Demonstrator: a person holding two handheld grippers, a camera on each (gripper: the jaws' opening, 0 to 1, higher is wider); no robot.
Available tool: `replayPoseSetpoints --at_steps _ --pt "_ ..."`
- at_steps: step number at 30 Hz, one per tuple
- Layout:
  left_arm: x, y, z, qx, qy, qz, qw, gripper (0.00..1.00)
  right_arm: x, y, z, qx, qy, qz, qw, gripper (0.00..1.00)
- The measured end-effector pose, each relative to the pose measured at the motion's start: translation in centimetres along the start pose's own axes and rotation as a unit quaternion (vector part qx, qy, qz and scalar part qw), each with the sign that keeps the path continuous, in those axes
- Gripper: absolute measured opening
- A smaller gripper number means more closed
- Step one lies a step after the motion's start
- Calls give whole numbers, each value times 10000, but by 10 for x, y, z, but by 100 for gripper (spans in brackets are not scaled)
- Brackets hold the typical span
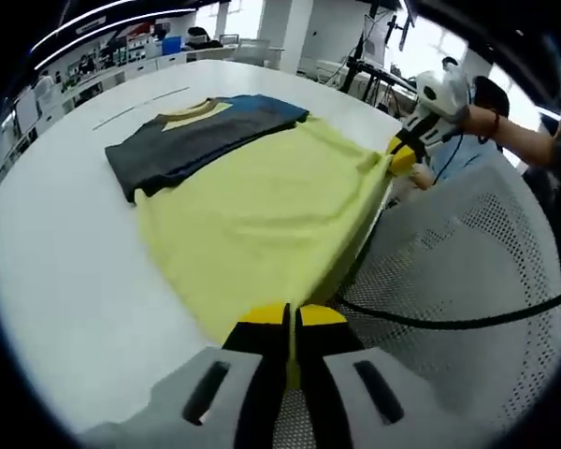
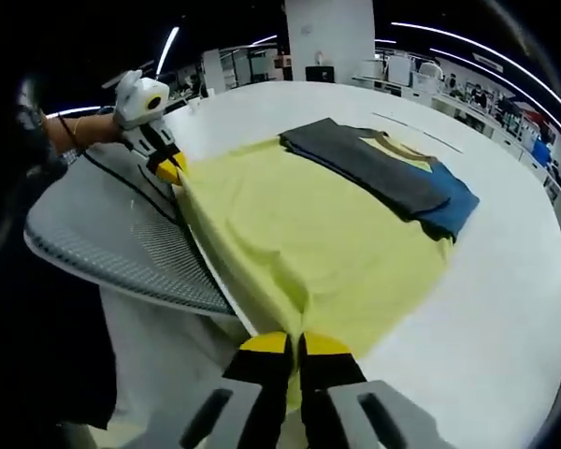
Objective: Fold the garment on the visible template until the final outline fits inside the template.
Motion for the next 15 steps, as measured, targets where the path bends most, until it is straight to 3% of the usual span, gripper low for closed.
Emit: replayPoseSetpoints --at_steps 9,15 --pt "7 1 12 45 266 -173 9995 0 13 -1 -11 217 -145 -283 9993 0" --pt "15 -9 9 14 202 -75 9998 0 20 -10 -7 283 -2 -174 9994 0"
Point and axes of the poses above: the point that each gripper's makers call its tool centre point, and the gripper's own axes: x roughly backward along the fingers, z roughly to its right, y roughly out of its underside, the point moved 10 cm from there along x, roughly backward along the fingers
